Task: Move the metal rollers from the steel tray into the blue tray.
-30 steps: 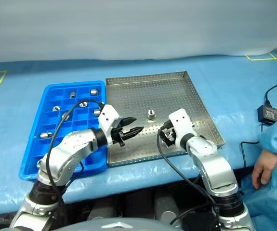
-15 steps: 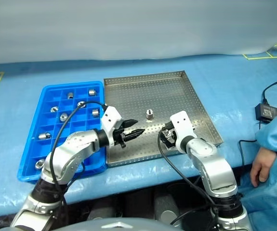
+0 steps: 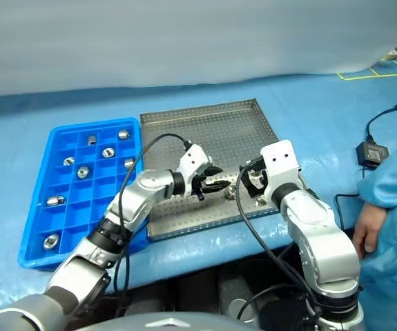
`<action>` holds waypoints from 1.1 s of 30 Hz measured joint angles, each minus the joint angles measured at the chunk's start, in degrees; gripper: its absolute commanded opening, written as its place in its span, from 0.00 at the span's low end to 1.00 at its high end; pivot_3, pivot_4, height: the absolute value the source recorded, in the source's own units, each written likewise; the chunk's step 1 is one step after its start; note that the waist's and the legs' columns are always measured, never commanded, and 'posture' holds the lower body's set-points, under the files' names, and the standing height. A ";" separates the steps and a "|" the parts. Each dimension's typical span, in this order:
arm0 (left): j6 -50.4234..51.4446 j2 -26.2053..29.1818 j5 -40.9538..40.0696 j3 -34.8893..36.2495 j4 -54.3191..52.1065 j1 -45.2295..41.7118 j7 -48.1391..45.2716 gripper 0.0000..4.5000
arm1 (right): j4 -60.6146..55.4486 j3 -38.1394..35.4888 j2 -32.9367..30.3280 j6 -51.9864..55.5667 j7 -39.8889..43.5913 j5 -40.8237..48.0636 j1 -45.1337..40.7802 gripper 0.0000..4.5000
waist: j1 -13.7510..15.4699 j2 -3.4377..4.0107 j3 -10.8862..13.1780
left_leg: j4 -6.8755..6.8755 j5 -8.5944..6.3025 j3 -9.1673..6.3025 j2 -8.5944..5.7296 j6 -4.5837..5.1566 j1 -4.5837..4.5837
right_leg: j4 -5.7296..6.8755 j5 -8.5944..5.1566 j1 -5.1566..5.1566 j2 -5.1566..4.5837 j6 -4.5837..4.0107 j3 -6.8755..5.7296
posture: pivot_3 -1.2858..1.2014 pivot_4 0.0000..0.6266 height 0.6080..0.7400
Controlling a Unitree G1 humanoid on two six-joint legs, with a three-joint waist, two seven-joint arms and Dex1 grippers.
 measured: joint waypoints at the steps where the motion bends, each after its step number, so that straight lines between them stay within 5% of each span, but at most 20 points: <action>1: -0.52 -0.55 0.62 -0.47 1.03 -0.18 -0.60 0.53 | -0.47 -0.25 0.05 0.06 -0.22 -0.01 0.35 1.00 | -0.64 0.00 0.00 | 0.00 0.00 -0.01 0.00 0.00 0.00 | 0.00 -0.03 0.01 0.00 0.04 0.01 | 0.37 0.24 1.00; 13: -2.24 -2.30 6.16 -1.94 6.50 -0.50 -0.33 0.53 | -2.12 -1.05 0.73 1.38 -1.60 -0.01 2.57 1.00 | -7.83 0.04 -0.02 | 0.00 0.00 -0.01 0.08 0.02 0.12 | 0.04 -0.05 0.09 -0.02 0.28 0.24 | 0.37 0.24 1.00; 18: -1.93 -2.25 7.66 -1.27 6.49 -0.25 1.09 0.34 | -2.09 -1.09 0.73 1.42 -1.68 0.02 2.63 1.00 | -8.64 0.04 -0.02 | -0.01 0.00 0.01 0.11 0.04 0.18 | 0.04 -0.05 0.11 -0.02 0.32 0.35 | 0.37 0.24 1.00; 33: 0.57 -1.46 6.87 1.88 2.89 2.50 1.64 0.35 | 0.56 3.51 -0.35 -0.78 0.41 0.99 1.66 1.00 | -8.51 0.04 -0.02 | -0.14 0.00 0.11 0.12 0.04 0.25 | 0.05 -0.02 0.05 -0.01 0.40 0.53 | 0.40 0.24 1.00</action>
